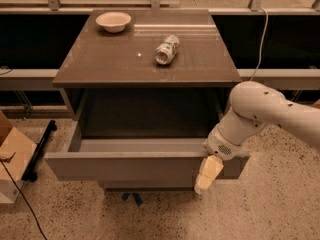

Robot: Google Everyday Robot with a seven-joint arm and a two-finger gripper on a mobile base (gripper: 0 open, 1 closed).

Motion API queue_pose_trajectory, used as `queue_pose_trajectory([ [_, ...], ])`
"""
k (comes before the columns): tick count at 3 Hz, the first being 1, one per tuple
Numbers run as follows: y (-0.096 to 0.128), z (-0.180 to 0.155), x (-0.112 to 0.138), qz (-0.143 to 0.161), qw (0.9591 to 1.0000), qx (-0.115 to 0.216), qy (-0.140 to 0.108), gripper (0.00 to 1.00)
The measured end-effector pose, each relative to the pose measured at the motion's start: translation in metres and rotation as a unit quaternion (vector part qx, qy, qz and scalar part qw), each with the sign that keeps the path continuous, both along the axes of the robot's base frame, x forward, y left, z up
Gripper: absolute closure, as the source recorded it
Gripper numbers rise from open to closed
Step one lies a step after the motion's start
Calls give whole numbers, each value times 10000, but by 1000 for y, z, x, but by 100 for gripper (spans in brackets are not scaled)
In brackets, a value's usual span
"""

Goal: Open top drawer

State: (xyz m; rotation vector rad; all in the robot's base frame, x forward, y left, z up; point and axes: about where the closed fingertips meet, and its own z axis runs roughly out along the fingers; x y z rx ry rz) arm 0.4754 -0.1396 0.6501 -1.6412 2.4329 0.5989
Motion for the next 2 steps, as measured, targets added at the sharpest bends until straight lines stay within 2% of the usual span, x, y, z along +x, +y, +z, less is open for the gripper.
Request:
queue_pose_trajectory([
  [1, -3, -1, -26, 164, 9994, -60, 293, 0],
  [2, -3, -1, -26, 164, 9994, -60, 293, 0],
])
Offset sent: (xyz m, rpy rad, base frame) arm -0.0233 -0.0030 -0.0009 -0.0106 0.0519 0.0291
